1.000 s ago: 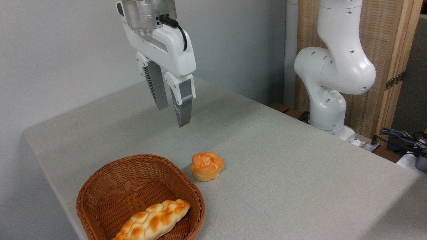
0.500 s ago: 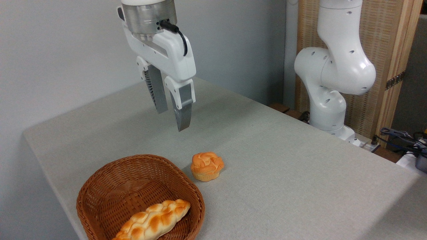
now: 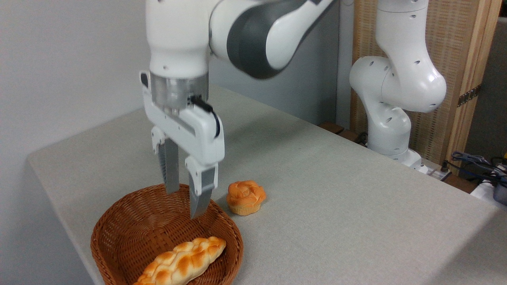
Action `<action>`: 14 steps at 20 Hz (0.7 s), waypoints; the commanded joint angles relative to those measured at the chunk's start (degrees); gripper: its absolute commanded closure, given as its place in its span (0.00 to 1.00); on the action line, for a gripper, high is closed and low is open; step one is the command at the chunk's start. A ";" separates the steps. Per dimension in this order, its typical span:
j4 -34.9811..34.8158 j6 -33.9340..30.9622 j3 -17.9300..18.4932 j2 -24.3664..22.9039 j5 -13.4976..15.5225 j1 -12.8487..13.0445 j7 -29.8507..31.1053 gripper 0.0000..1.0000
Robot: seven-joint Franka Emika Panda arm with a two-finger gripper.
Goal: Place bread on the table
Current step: 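Lower the open gripper into the basket over the braided bread roll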
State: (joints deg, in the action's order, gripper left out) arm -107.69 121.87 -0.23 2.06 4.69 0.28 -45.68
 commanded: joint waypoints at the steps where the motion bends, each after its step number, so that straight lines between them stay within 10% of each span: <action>1: -0.33 7.15 2.43 2.33 -3.63 0.07 -0.82 0.00; 14: -1.02 9.35 1.82 8.49 -7.33 -0.02 -0.82 0.00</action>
State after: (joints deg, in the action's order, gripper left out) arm -108.00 129.88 1.63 9.71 -1.76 0.02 -46.18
